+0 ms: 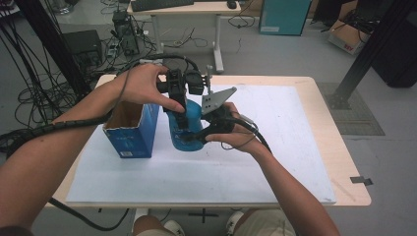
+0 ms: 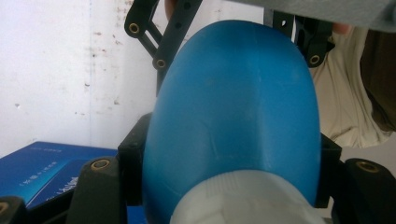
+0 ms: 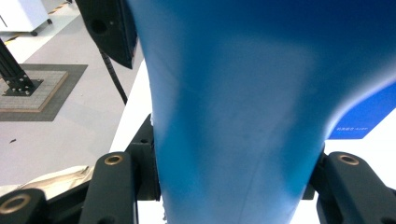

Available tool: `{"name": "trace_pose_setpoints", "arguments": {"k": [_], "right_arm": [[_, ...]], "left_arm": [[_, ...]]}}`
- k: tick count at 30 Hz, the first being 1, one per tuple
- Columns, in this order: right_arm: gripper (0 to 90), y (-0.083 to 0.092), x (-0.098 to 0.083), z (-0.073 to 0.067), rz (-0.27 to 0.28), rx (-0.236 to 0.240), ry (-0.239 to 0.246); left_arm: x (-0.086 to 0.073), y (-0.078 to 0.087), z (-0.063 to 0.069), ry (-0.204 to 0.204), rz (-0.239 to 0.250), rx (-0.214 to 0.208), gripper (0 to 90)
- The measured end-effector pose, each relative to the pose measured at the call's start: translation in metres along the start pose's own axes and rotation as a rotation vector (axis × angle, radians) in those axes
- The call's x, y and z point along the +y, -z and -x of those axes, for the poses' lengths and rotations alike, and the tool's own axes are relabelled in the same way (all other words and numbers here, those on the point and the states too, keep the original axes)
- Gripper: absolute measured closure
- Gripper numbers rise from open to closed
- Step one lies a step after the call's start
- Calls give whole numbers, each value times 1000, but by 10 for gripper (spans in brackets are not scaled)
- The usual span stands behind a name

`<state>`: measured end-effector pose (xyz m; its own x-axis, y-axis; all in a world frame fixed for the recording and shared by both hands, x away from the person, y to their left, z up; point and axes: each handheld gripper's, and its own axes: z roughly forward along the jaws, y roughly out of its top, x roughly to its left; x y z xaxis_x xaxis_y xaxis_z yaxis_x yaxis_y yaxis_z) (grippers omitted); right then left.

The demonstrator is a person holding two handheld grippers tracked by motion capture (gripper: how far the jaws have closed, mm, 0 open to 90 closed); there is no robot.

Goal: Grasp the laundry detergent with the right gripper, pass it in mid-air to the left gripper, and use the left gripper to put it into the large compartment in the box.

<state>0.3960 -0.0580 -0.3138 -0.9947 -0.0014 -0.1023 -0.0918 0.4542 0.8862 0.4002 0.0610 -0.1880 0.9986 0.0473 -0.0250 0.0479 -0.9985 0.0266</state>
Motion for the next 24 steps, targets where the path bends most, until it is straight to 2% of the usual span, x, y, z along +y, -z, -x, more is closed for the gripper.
{"name": "trace_pose_setpoints", "arguments": {"k": [7, 14, 15, 17, 24], "right_arm": [[437, -2, -1, -1, -14, 0, 4], [436, -5, -2, -2, -23, 3, 11], [436, -6, -2, -2, -22, 4, 10], [436, -6, -3, -2, -22, 5, 11], [434, -5, -4, -2, -17, 10, 7]], "left_arm": [[0, -2, 0, -3, -16, -16, 371], [-2, -7, 1, -9, -16, -3, 374], [-1, -6, 1, -10, -28, -18, 374], [-1, -7, 1, -14, -22, -4, 375], [0, -7, 1, -18, -26, -12, 376]]}}
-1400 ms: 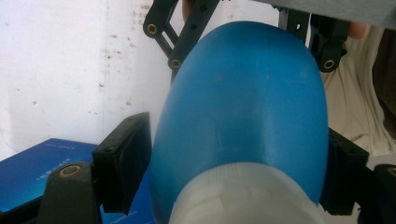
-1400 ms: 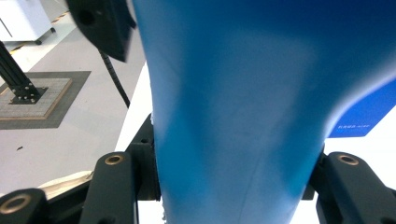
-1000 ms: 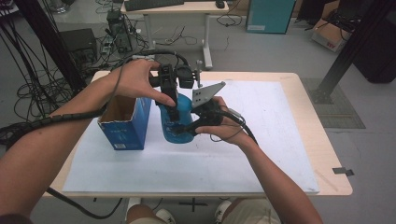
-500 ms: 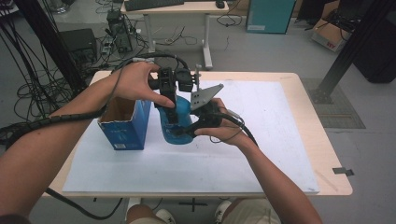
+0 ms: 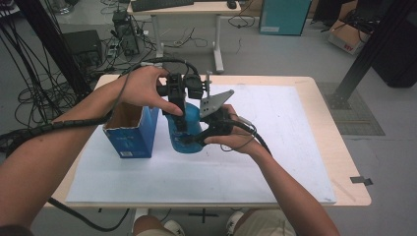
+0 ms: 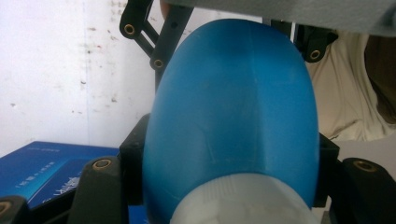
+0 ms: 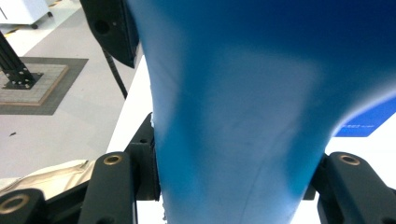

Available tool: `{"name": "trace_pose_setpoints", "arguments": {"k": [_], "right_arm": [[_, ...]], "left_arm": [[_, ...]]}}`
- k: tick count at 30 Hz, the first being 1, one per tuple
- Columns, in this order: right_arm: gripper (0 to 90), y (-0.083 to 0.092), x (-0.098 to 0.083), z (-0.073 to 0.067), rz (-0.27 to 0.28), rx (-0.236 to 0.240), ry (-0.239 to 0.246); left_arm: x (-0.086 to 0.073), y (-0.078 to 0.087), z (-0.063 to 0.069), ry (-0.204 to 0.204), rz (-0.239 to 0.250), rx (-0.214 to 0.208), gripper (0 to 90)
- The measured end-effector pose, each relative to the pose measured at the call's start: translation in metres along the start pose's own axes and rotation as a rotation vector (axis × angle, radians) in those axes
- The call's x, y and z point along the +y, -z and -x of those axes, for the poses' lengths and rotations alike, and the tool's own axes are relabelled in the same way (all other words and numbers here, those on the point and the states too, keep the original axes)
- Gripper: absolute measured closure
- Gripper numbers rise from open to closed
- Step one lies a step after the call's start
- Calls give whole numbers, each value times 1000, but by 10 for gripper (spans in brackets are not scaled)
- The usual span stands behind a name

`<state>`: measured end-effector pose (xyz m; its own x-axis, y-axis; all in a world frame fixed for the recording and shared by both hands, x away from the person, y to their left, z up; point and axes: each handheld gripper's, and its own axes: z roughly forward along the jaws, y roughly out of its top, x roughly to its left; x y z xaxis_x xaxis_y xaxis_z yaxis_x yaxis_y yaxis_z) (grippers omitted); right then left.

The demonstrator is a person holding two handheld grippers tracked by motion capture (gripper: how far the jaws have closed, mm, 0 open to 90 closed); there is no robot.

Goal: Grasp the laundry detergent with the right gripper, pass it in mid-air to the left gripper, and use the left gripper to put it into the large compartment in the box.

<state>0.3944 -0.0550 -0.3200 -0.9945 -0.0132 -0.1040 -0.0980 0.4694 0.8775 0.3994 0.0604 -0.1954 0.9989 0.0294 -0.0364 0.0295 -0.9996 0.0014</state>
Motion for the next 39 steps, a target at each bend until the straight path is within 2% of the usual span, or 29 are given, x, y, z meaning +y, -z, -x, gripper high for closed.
{"name": "trace_pose_setpoints", "arguments": {"k": [1, 6, 7, 9, 17, 21, 22, 27, 28, 30, 31, 37, 39], "right_arm": [[434, 1, -1, -1, -3, 3, -16], [434, 1, -4, 0, 5, 1, -9], [434, 2, -4, -1, -6, 0, -25], [434, 2, -5, 0, 5, 1, -10], [433, 1, -5, -1, 1, 6, -11], [433, -1, -5, -3, -4, 16, -15], [433, -1, -5, -3, -2, 19, -12], [433, -2, -5, -3, 1, 21, -12], [432, -2, -4, -3, 1, 22, -12], [432, -2, -4, -3, 3, 27, -12], [432, -2, -4, -3, 5, 25, -10], [430, -3, -5, -4, 7, 27, -10], [430, -3, -5, -4, 9, 28, -11]], "left_arm": [[1, 0, 0, 1, -3, -9, 376], [3, -2, -1, -3, -2, -7, 377], [3, -2, -1, 2, -3, -9, 377], [4, -1, -1, 0, 0, -3, 377], [3, -3, 0, -11, -8, -7, 378], [3, -4, 1, -18, -30, -14, 381], [2, -3, 3, 6, -44, -18, 381], [2, -3, 3, 7, -43, -14, 382], [2, -2, 3, 5, -50, -26, 382], [2, -2, 4, 3, -43, -4, 382], [1, -3, 8, 60, -40, -10, 382], [1, -3, 9, 65, -38, -2, 382], [1, -2, 9, 70, -46, -12, 382]]}}
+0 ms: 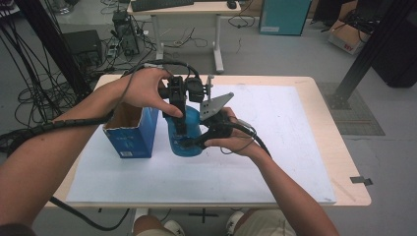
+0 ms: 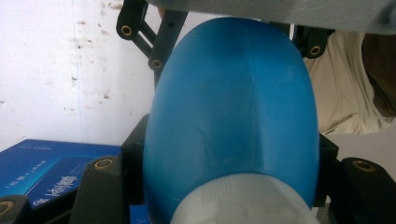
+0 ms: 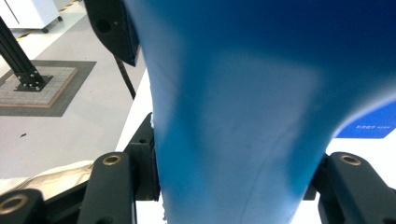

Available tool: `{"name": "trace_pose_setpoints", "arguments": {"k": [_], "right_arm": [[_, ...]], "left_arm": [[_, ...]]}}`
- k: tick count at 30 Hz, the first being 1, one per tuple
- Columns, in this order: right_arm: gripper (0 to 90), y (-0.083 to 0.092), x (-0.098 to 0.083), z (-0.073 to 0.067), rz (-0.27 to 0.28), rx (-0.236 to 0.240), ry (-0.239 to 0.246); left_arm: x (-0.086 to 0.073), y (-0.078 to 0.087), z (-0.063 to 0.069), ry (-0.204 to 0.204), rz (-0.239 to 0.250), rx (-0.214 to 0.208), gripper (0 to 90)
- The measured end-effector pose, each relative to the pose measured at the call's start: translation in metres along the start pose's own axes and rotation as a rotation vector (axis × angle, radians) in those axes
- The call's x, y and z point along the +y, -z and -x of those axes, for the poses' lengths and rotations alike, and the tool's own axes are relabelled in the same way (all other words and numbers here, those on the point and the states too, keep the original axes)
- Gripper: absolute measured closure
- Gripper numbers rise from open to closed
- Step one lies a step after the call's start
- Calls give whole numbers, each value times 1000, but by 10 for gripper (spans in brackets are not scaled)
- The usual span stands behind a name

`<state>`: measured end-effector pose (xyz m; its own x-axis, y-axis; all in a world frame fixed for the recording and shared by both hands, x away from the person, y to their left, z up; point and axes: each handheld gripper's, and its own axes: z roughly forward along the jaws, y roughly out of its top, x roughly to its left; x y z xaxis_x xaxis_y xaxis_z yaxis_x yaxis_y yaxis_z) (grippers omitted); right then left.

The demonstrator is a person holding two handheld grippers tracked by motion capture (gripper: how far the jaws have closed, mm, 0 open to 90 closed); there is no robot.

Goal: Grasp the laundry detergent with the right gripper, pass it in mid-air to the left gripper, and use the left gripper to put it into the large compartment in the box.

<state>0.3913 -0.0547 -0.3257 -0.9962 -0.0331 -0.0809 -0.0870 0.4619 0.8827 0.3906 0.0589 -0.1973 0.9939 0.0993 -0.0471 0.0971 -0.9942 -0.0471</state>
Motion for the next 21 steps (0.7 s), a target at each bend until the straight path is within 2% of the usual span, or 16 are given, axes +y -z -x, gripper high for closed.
{"name": "trace_pose_setpoints", "arguments": {"k": [9, 14, 15, 21], "right_arm": [[427, 1, 0, 0, 4, 6, -4], [425, 0, 0, 0, 2, 10, -7], [425, 0, 0, -2, 9, 22, -40], [423, 0, 0, -1, 12, 22, -38]], "left_arm": [[0, -1, 0, 3, 14, 13, 382], [0, -1, 0, 3, 4, 7, 383], [0, -1, 0, 4, 8, 10, 383], [0, 0, 0, 6, 9, 11, 383]]}}
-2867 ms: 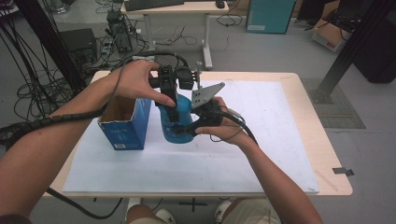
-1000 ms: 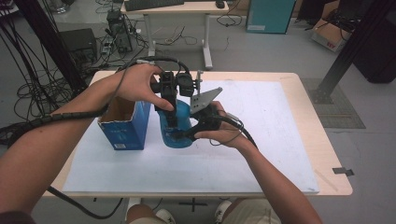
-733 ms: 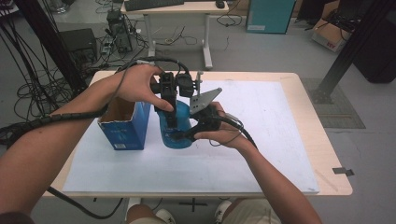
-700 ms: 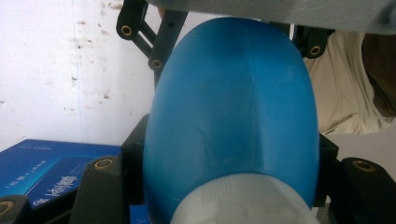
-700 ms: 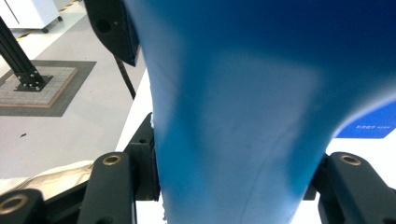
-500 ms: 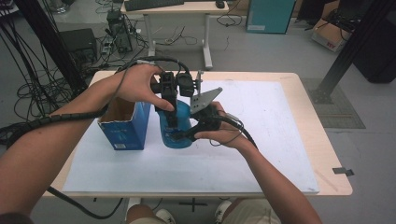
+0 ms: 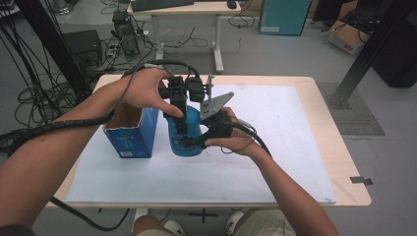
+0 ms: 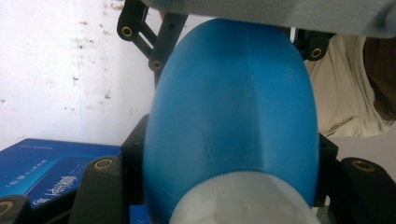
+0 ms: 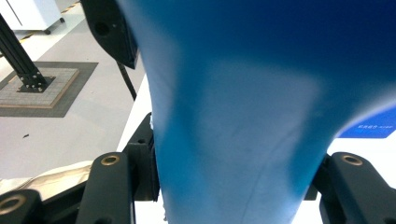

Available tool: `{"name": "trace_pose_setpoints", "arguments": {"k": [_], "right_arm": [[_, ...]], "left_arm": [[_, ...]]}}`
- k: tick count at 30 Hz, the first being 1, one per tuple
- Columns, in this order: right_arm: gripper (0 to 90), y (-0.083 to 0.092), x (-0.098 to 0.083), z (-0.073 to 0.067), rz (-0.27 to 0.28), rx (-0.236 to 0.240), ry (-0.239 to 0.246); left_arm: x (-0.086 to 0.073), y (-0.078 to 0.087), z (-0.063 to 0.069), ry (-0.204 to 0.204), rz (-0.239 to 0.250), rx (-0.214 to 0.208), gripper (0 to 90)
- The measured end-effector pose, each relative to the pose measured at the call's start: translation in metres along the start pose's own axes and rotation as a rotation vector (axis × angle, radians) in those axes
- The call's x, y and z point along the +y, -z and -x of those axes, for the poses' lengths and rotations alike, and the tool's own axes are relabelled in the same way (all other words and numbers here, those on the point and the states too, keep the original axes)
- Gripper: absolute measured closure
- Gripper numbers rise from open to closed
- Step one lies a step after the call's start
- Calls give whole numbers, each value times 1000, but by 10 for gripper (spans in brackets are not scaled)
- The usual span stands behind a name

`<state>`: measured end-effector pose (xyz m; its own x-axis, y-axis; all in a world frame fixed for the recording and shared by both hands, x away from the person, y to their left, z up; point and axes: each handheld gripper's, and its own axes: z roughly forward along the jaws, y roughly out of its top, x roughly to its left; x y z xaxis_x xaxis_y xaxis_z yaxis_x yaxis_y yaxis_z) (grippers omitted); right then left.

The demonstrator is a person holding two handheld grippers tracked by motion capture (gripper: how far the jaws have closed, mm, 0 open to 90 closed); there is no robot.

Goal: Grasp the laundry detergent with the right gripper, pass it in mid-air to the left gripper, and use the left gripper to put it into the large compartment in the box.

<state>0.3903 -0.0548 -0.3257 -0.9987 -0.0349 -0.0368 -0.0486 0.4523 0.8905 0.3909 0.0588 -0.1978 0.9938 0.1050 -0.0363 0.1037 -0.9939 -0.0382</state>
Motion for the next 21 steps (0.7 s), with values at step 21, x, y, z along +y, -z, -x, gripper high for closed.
{"name": "trace_pose_setpoints", "arguments": {"k": [21], "right_arm": [[417, 0, -1, 4, 7, -1, 24]], "left_arm": [[-2, 2, -1, 16, 5, -12, 382]]}}
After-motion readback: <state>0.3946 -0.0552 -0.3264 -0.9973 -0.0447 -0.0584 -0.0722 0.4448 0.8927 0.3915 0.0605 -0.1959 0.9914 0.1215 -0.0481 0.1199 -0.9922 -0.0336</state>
